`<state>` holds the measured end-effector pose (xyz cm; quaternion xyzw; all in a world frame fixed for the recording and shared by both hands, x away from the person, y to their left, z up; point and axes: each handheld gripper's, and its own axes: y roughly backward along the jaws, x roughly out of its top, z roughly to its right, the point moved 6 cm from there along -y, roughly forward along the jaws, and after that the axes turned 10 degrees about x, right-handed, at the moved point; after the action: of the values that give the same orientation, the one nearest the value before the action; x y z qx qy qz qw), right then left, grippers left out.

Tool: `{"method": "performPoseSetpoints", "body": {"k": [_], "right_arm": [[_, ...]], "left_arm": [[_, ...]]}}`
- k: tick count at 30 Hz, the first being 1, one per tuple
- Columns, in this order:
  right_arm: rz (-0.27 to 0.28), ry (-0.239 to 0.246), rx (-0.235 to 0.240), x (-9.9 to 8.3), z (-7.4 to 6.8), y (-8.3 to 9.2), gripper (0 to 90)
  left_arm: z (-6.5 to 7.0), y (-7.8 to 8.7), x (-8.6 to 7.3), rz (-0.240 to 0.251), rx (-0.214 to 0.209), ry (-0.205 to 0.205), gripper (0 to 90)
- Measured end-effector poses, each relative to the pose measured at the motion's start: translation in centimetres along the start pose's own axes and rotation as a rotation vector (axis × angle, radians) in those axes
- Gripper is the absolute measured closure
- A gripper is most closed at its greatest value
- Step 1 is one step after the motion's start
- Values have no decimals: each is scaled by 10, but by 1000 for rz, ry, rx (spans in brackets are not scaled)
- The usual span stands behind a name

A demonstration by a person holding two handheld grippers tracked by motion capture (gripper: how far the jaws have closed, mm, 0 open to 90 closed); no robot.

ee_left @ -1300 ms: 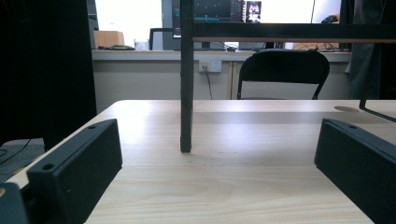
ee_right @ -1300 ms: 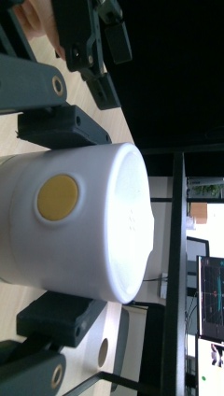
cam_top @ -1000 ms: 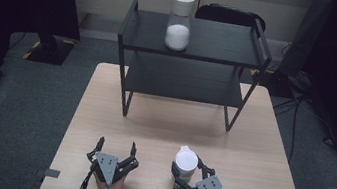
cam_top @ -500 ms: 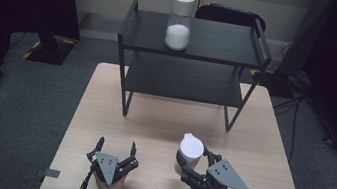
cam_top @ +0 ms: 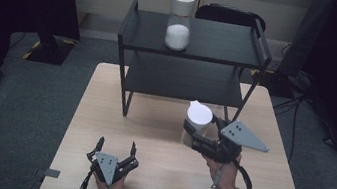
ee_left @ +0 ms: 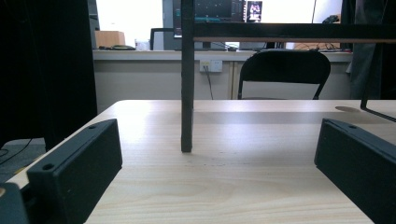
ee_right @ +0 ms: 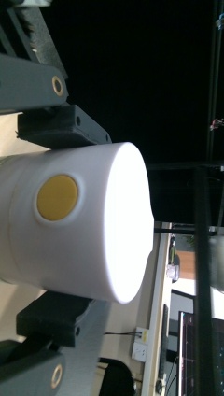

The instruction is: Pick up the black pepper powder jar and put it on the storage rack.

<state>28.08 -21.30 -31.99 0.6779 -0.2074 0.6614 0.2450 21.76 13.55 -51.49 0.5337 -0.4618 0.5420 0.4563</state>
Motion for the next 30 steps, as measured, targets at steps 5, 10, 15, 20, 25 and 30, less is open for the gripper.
{"method": "performPoseSetpoints", "body": {"k": [5,10,15,20,25,30], "right_arm": [[14,-13,13,30,20,-9,302],[5,19,-20,62,29,-19,302],[9,29,-80,90,32,-31,302],[38,26,-147,120,35,-41,302],[59,20,-233,143,39,-56,302],[79,13,-314,154,43,-73,302]], "left_arm": [[0,0,0,0,2,0,5],[0,0,0,0,3,0,6],[0,0,0,0,3,1,6],[0,0,0,0,3,1,6],[0,0,0,-4,5,2,6],[0,0,0,-2,5,2,6]]}}
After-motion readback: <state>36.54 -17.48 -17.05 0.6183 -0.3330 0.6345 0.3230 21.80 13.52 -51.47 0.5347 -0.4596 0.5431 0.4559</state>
